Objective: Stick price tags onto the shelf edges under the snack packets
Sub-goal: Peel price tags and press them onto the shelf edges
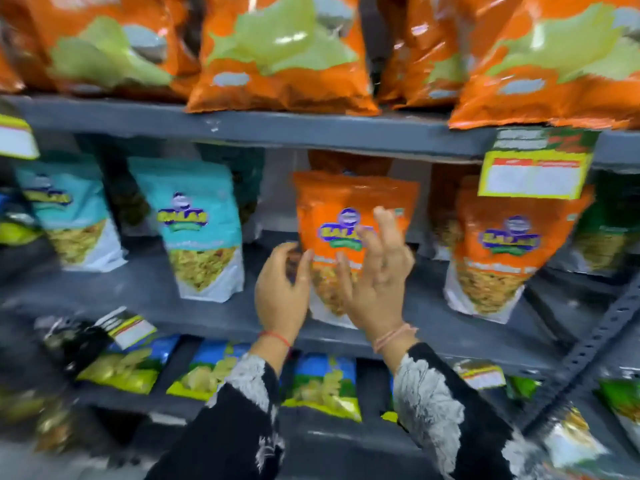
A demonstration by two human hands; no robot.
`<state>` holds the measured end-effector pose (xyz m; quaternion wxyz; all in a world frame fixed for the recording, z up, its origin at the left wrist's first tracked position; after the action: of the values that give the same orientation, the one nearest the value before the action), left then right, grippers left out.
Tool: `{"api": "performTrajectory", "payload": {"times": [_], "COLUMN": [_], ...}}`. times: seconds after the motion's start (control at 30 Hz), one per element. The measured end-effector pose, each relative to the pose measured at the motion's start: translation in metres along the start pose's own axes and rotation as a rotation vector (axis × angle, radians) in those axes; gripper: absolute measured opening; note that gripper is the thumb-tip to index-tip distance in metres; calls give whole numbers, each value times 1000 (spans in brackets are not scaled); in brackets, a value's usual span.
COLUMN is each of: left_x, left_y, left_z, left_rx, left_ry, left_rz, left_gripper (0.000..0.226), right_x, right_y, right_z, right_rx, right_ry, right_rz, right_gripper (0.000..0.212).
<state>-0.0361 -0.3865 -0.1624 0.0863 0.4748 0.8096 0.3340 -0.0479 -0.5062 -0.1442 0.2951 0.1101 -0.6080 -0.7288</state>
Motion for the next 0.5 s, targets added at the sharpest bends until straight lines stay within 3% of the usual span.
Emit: {"api": "performTrajectory", "payload": {"times": [0.13,0.23,0.33,0.5], "left_x": [89,151,199,238], "left_y": [-7,-1,11,35], "left_z": [115,182,240,310], "left_rx": [346,563,776,1066], "left_ry": [163,214,64,-113], "left_rz": [-188,-291,-391,-91], "left_gripper": [14,13,15,29], "right_x": [-76,-126,-175,-262], "right_y": [-66,-101,-118,-122], "right_z": [50,95,140,186], "right_rx": [181,214,168,-75], "right_ry": [61,93,151,253], "right_rz": [487,708,869,984], "right_gripper": [57,55,51,46]}}
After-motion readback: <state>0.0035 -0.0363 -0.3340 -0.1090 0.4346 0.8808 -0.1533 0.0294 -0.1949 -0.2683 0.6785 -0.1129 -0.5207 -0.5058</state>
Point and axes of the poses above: each hand's wrist, its own y-axis towards the middle knuckle, its own x-axis out of the back of the hand, z = x × y, the point moved 1 cm from there along y, towards the middle knuckle, and after that the axes turned 3 degrees about -x, right-handed, at the moved point
